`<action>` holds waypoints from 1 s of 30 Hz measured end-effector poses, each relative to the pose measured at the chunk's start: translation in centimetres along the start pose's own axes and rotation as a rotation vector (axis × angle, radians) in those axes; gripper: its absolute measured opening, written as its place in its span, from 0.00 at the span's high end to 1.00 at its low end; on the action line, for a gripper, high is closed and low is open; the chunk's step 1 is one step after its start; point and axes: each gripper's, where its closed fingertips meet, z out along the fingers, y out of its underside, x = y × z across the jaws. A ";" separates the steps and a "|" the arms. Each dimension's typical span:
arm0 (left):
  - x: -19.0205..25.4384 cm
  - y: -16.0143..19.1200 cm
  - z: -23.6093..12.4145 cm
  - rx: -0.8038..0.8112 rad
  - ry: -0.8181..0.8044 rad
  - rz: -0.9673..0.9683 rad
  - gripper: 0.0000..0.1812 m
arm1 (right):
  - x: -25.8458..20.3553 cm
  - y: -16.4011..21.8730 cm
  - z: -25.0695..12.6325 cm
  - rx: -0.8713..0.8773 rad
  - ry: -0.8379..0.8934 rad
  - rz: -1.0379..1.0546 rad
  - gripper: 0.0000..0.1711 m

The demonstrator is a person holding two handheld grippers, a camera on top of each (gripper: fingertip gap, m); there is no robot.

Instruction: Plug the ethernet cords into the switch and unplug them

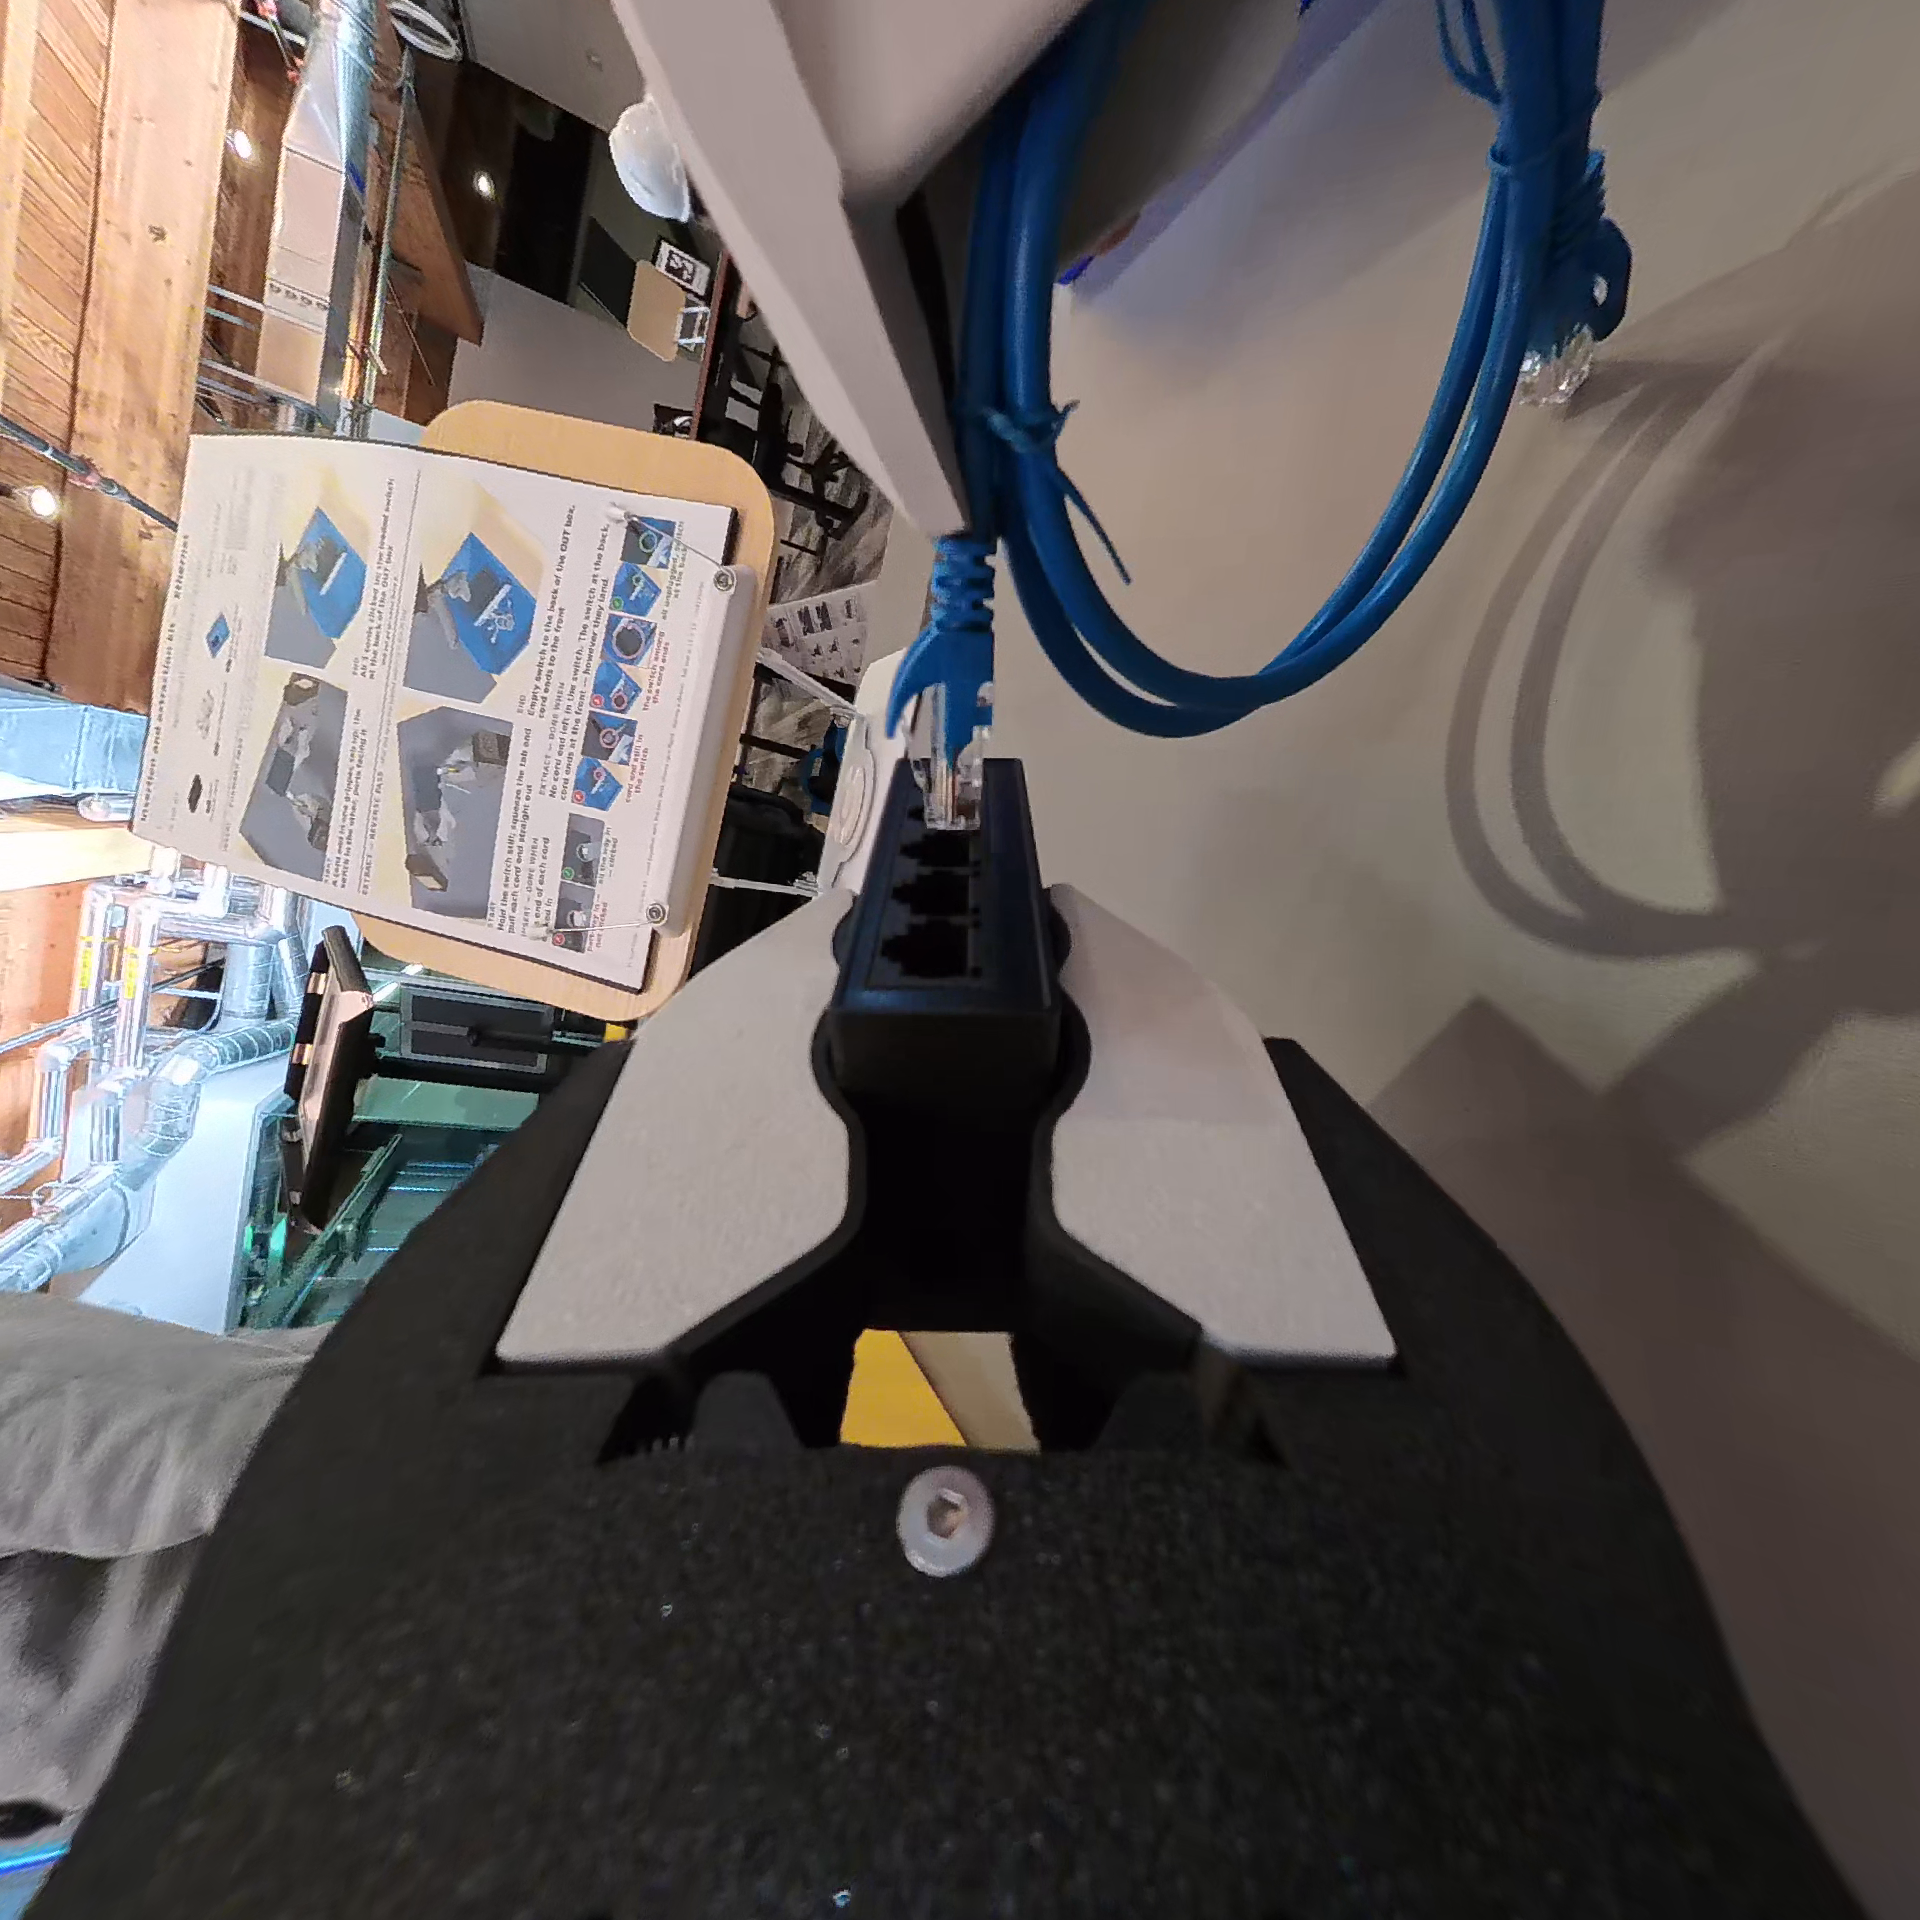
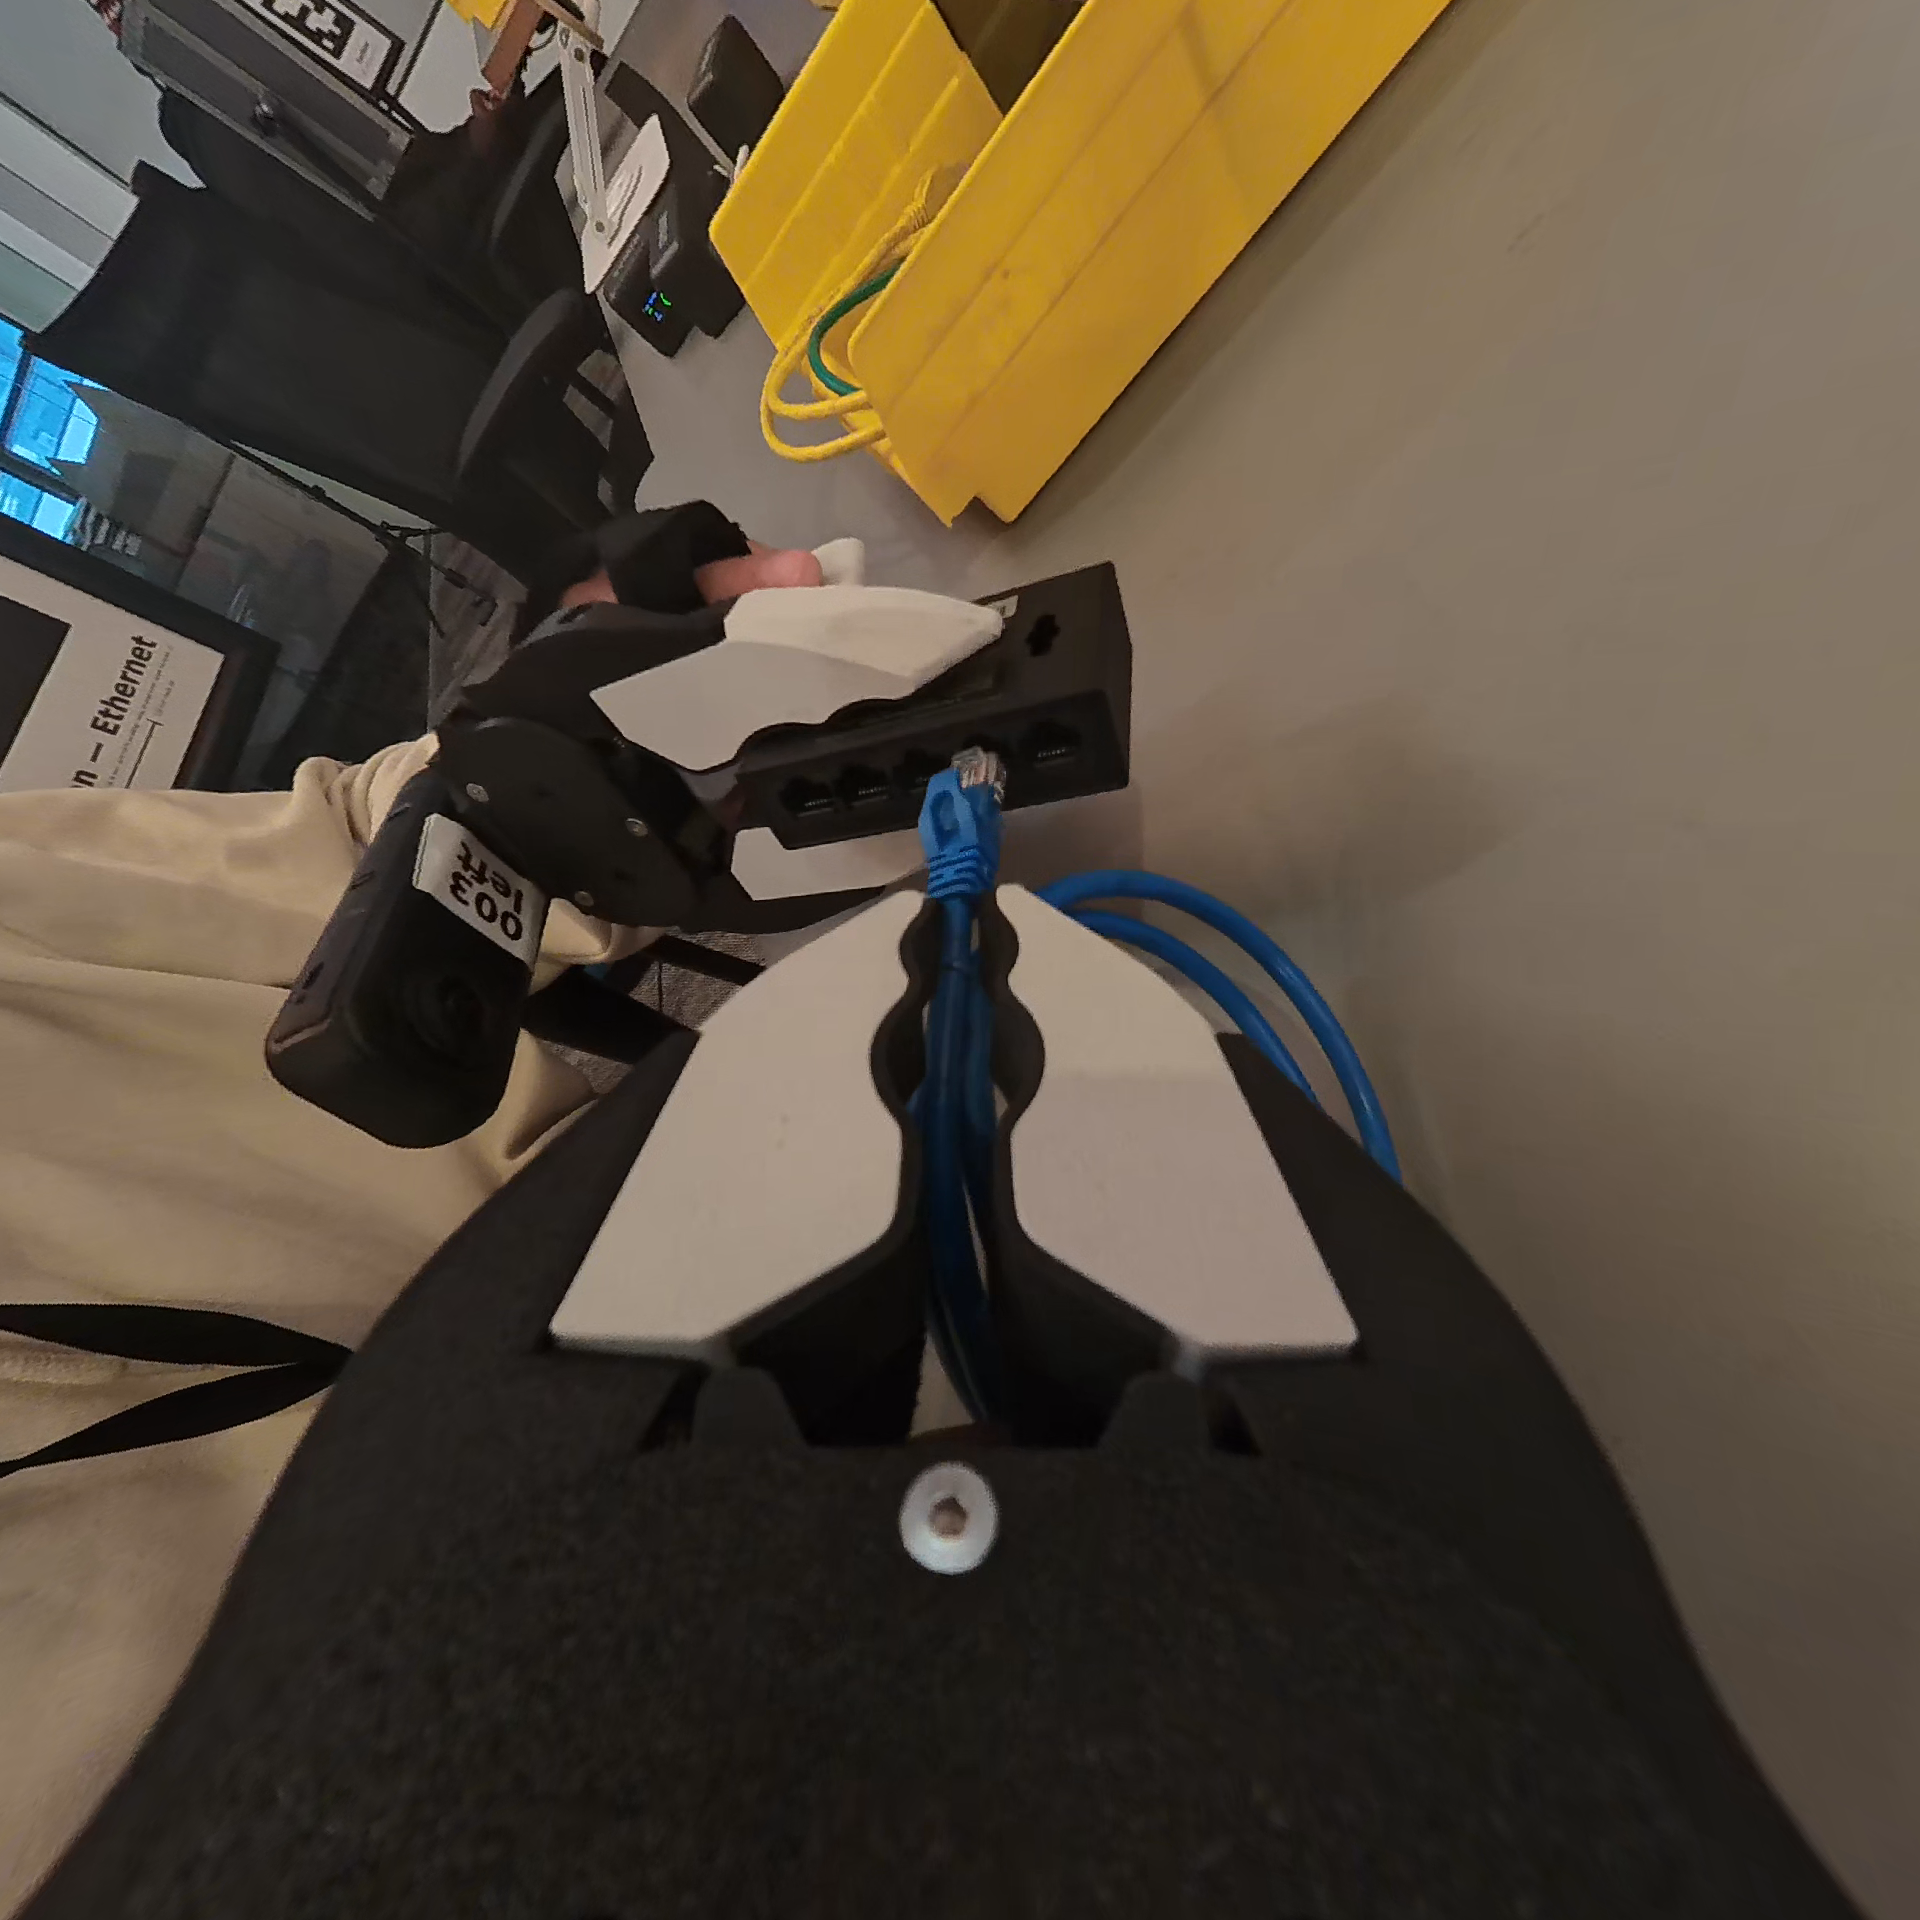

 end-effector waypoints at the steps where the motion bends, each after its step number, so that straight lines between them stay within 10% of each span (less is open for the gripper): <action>1: 0.0 0.0 0.0 -0.001 -0.002 0.004 0.84 | 0.0 0.0 0.0 -0.002 0.000 0.000 0.95; 30: -0.1 -0.2 -0.1 -0.008 -0.031 0.038 0.84 | -0.1 0.0 0.1 0.000 0.017 0.006 0.95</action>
